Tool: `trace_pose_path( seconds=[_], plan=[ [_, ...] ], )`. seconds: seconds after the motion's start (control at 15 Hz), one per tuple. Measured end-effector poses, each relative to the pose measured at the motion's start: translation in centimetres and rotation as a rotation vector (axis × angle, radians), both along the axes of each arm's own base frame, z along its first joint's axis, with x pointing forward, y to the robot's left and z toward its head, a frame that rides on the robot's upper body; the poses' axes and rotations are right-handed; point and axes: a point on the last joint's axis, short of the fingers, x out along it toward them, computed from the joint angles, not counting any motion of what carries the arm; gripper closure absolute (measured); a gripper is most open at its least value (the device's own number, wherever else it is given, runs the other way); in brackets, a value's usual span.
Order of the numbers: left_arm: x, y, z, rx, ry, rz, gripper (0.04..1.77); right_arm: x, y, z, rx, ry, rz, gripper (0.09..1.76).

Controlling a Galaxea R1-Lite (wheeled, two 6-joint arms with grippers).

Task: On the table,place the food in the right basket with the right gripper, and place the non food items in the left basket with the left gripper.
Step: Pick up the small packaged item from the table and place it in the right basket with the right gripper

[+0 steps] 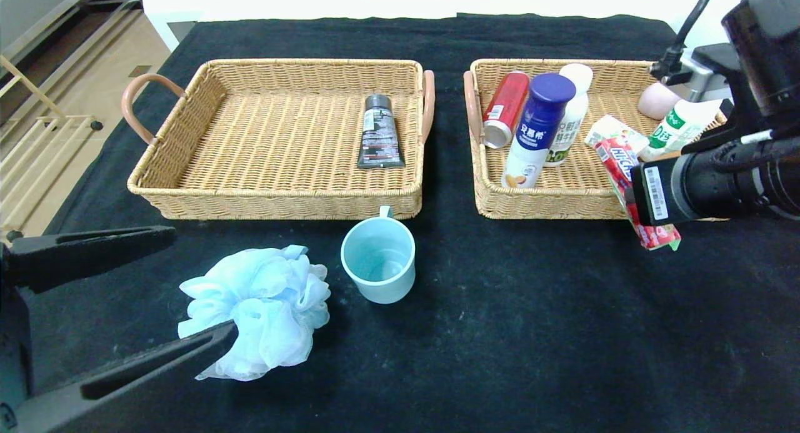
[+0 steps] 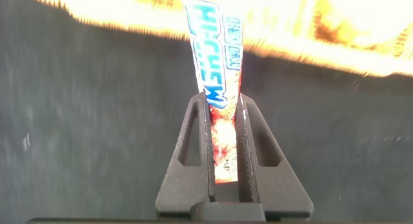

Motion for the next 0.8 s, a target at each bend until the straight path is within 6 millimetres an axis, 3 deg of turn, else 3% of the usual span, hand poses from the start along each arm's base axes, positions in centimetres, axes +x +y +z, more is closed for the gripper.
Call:
trace_pose_path(
  seconds=[0.27, 0.6, 0.8],
  plan=[
    [0.0, 0.0, 0.0, -0.001, -0.001, 0.0, 0.09, 3.0, -0.3, 1.7, 0.041, -0.066, -0.068, 1.54],
    [-0.1, 0.1, 0.1, -0.004, -0.006, 0.0, 0.09, 7.4, -0.3, 2.0, 0.11, -0.182, -0.115, 1.54],
    [-0.1, 0.1, 0.1, -0.004, -0.005, 0.0, 0.09, 9.1, -0.5, 1.5, 0.102, -0.203, -0.135, 1.54]
  ],
)
